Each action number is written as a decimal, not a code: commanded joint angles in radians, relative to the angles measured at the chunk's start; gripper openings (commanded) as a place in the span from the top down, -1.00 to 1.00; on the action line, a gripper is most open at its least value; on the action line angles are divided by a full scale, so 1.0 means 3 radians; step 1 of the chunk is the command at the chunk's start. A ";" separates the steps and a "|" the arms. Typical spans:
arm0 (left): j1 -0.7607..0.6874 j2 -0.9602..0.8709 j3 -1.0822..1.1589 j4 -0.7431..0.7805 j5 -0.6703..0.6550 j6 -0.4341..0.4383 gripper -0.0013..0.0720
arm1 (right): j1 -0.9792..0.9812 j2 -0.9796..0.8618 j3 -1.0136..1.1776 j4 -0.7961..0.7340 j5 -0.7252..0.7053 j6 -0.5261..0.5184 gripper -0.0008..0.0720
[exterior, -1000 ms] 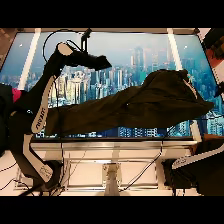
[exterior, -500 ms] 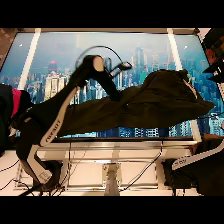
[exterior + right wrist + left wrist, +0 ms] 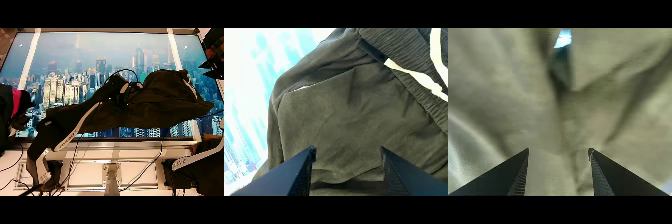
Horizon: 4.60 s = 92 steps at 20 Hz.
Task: Fold the clothes and pants, and hang the long-sleeved shirts on hangers.
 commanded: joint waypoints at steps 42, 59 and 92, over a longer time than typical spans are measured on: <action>0.1080 0.0509 0.0028 0.1429 0.1359 -0.1312 0.94 | 0.0005 -0.0065 -0.0011 0.0018 -0.0113 0.0008 0.13; 0.0418 0.0627 -0.1148 0.1506 -0.1017 -0.1345 0.20 | 0.0003 -0.0271 -0.0159 0.0389 -0.0206 -0.0058 0.13; 0.0182 0.1222 -0.1343 0.1779 -0.0161 -0.1413 0.94 | 0.0003 -0.0272 -0.0159 0.0512 -0.0287 -0.0315 0.72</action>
